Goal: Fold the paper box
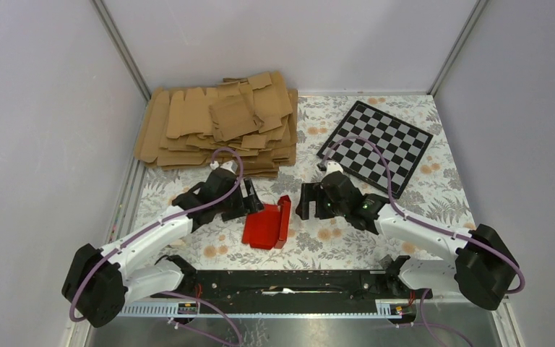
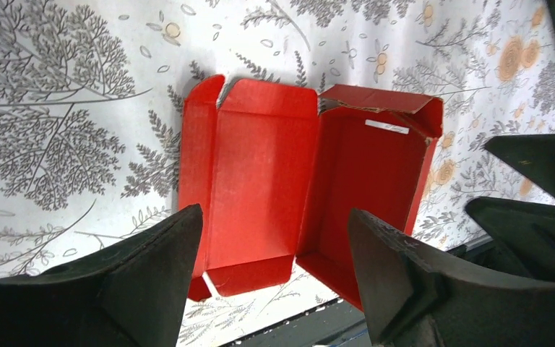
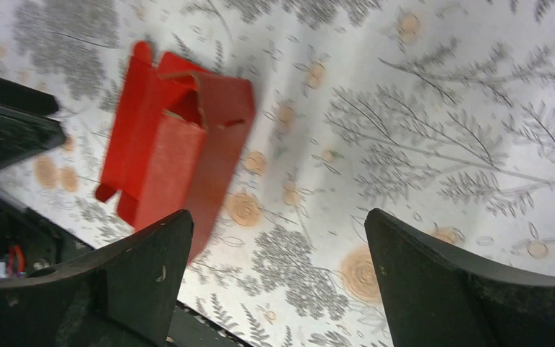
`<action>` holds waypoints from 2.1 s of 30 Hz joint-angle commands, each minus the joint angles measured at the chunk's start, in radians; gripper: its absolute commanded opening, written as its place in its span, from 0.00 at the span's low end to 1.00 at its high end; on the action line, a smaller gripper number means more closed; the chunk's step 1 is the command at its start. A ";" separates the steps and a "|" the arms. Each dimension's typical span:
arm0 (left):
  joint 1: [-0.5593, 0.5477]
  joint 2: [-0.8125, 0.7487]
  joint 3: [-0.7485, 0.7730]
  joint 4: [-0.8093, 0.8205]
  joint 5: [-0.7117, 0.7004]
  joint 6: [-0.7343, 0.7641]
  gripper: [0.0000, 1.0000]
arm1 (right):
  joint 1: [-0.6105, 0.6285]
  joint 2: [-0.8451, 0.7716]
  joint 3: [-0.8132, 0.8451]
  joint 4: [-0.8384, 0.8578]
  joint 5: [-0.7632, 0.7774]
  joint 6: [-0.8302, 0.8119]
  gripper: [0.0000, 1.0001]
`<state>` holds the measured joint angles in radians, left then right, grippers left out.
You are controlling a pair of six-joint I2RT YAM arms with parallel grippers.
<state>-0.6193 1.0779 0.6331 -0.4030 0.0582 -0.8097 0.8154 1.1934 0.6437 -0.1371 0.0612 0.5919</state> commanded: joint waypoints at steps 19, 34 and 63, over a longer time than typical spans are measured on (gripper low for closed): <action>0.055 0.031 -0.145 0.089 0.068 -0.042 0.76 | -0.005 -0.003 0.076 0.193 -0.361 -0.009 0.95; 0.055 -0.084 -0.078 -0.032 0.025 -0.003 0.77 | 0.004 0.149 0.050 0.010 -0.184 0.010 0.97; 0.055 -0.068 -0.075 -0.008 0.033 0.009 0.78 | 0.036 0.090 0.199 0.027 -0.206 0.092 1.00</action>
<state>-0.5682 1.0180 0.5289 -0.4385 0.0948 -0.8089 0.8227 1.2129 0.7540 -0.1314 -0.1658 0.6304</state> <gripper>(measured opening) 0.774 0.986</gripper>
